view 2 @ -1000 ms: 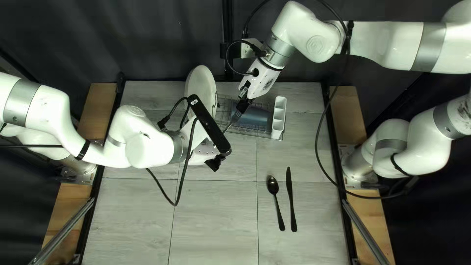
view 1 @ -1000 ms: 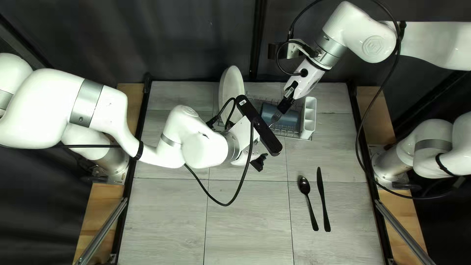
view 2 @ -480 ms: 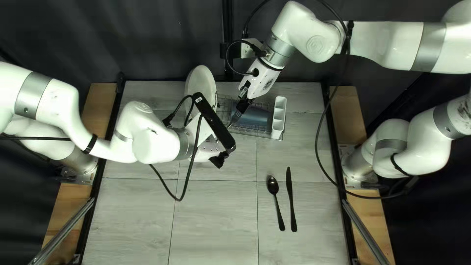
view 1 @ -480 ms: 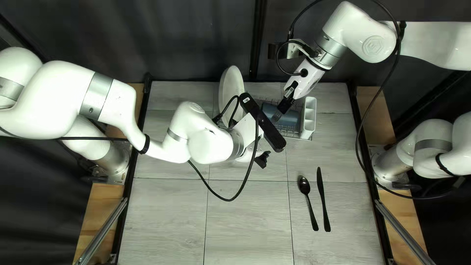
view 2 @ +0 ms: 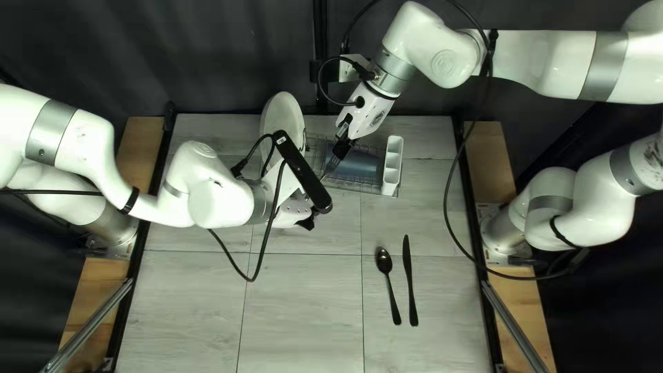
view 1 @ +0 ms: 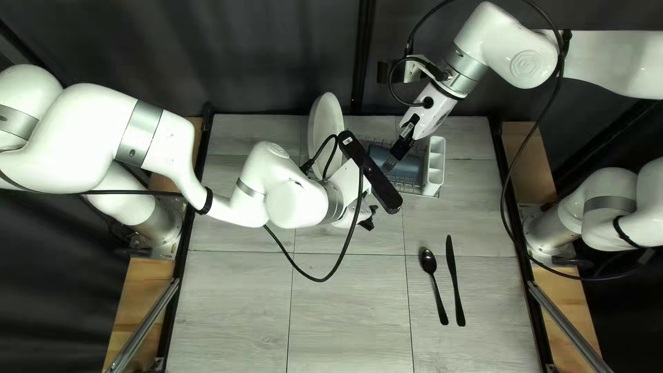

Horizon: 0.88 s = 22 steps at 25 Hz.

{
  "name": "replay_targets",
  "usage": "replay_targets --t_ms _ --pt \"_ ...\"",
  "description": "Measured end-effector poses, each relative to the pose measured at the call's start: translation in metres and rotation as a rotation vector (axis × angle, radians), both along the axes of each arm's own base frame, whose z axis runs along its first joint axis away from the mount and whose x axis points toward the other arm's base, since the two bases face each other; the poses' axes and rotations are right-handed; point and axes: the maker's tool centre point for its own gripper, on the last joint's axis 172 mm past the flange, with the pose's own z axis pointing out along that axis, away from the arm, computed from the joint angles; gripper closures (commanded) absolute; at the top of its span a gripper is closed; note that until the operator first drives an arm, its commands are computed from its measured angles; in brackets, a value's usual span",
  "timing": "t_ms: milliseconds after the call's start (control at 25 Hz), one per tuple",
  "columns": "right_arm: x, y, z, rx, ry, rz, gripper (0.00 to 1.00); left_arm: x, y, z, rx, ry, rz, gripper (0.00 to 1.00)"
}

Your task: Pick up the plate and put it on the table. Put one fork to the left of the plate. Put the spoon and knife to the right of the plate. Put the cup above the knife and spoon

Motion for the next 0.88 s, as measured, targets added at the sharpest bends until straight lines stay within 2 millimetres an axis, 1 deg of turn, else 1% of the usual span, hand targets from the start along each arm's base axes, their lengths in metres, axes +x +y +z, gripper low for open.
replay_targets --t_ms 40,80,320,440,560,720,880 --pt "0.0 0.0 0.0 0.0 0.0 0.0 0.33 0.0 0.0 0.0 0.0 0.0 0.0 1.0" --pt "0.0 0.0 0.0 0.0 0.0 0.0 0.0 0.0 0.0 0.0 0.0 0.0 0.0 1.0" --pt "0.0 0.0 0.0 0.0 0.0 0.0 0.0 -0.001 0.001 -0.002 -0.007 0.004 0.005 1.0" --pt "0.0 0.0 0.0 0.0 0.0 0.0 0.0 -0.009 0.001 -0.007 -0.016 0.019 0.023 1.0" --pt "0.0 0.0 0.0 0.0 0.0 0.0 0.0 -0.021 -0.003 -0.017 -0.023 0.044 0.041 1.0" --pt "0.0 0.0 0.0 0.0 0.0 0.0 0.0 -0.048 -0.016 -0.038 -0.037 0.092 0.071 1.0" --pt "0.0 0.0 0.0 0.0 0.0 0.0 0.0 -0.093 -0.039 -0.069 -0.055 0.155 0.102 1.0"
